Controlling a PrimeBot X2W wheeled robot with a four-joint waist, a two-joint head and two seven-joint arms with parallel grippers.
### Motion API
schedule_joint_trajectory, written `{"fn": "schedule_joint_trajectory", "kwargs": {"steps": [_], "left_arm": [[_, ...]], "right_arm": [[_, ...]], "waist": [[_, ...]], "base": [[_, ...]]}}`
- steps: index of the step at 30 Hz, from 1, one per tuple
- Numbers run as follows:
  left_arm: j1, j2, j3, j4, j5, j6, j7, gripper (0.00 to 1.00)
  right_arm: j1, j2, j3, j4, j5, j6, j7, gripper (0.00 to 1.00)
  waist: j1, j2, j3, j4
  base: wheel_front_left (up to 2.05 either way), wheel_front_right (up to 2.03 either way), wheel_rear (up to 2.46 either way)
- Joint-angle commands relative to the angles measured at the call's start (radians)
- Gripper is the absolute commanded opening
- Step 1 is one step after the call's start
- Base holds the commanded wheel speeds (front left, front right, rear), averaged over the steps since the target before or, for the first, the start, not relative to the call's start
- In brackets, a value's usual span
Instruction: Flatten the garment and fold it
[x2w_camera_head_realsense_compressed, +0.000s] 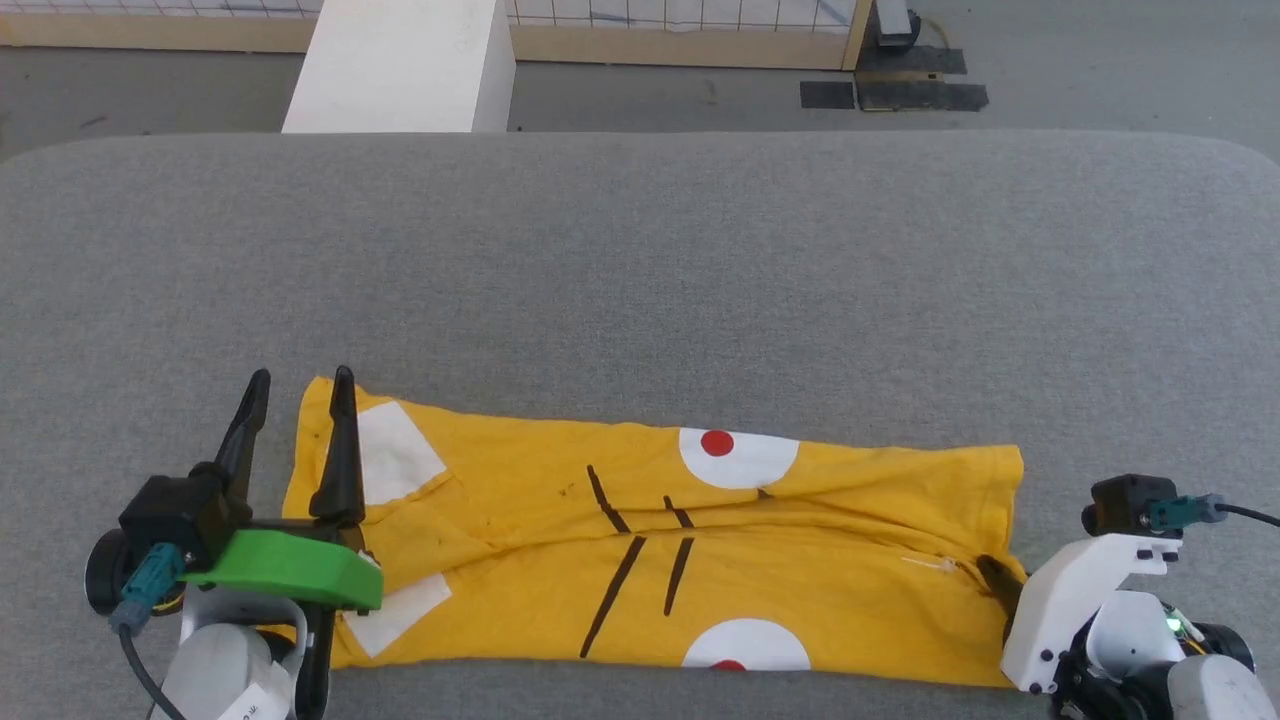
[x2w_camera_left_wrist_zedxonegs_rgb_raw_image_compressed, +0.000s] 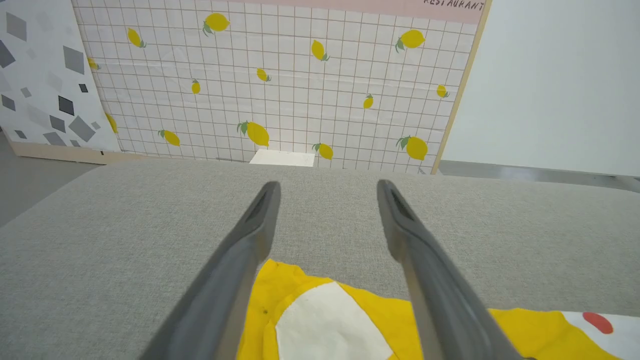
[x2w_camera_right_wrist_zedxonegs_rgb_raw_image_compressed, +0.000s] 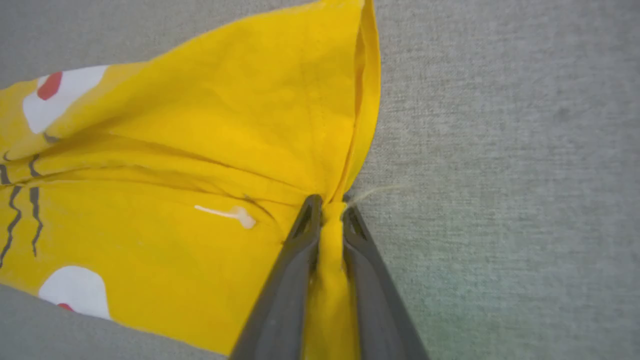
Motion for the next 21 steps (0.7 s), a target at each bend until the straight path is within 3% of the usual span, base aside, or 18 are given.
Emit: {"fn": "schedule_joint_trajectory", "kwargs": {"steps": [1, 7, 9, 10, 15, 19, 21], "left_arm": [[-0.019, -0.008, 0.007, 0.004, 0.011, -0.008, -0.004, 1.00], [-0.018, -0.023, 0.034, 0.008, 0.020, -0.017, -0.004, 1.00], [-0.017, -0.027, 0.041, 0.008, 0.024, -0.019, -0.004, 1.00], [-0.015, -0.032, 0.046, 0.010, 0.029, -0.023, -0.004, 1.00], [-0.011, -0.039, 0.048, 0.013, 0.034, -0.027, -0.004, 1.00], [-0.010, -0.043, 0.049, 0.017, 0.036, -0.030, -0.004, 1.00], [-0.008, -0.044, 0.053, 0.017, 0.038, -0.031, -0.004, 1.00]], "right_arm": [[0.009, 0.008, -0.003, 0.000, -0.001, -0.001, -0.004, 0.00], [-0.003, 0.008, -0.104, -0.038, -0.077, -0.001, -0.025, 0.00], [-0.010, 0.008, -0.160, -0.057, -0.138, -0.001, -0.025, 0.00], [-0.020, 0.009, -0.256, -0.086, -0.257, -0.001, -0.022, 0.00], [-0.035, 0.009, -0.384, -0.115, -0.362, -0.001, -0.026, 0.00], [-0.026, 0.009, -0.380, -0.155, -0.384, -0.001, -0.012, 0.00], [0.018, 0.009, -0.285, -0.253, -0.343, -0.001, 0.071, 0.00]], "waist": [[0.0000, 0.0000, 0.001, -0.002], [0.0000, 0.0000, 0.002, -0.006], [0.0000, 0.0000, 0.003, -0.006], [0.0000, 0.0000, 0.005, -0.004], [0.0000, 0.0000, 0.007, 0.001], [0.0000, 0.0000, 0.005, 0.005], [0.0000, 0.0000, -0.002, 0.009]], "base": [[0.00, 0.00, 0.00], [0.00, 0.00, 0.00], [0.00, 0.00, 0.00], [0.00, 0.00, 0.00], [0.00, 0.00, 0.00], [0.00, 0.00, 0.00], [0.00, 0.00, 0.00]]}}
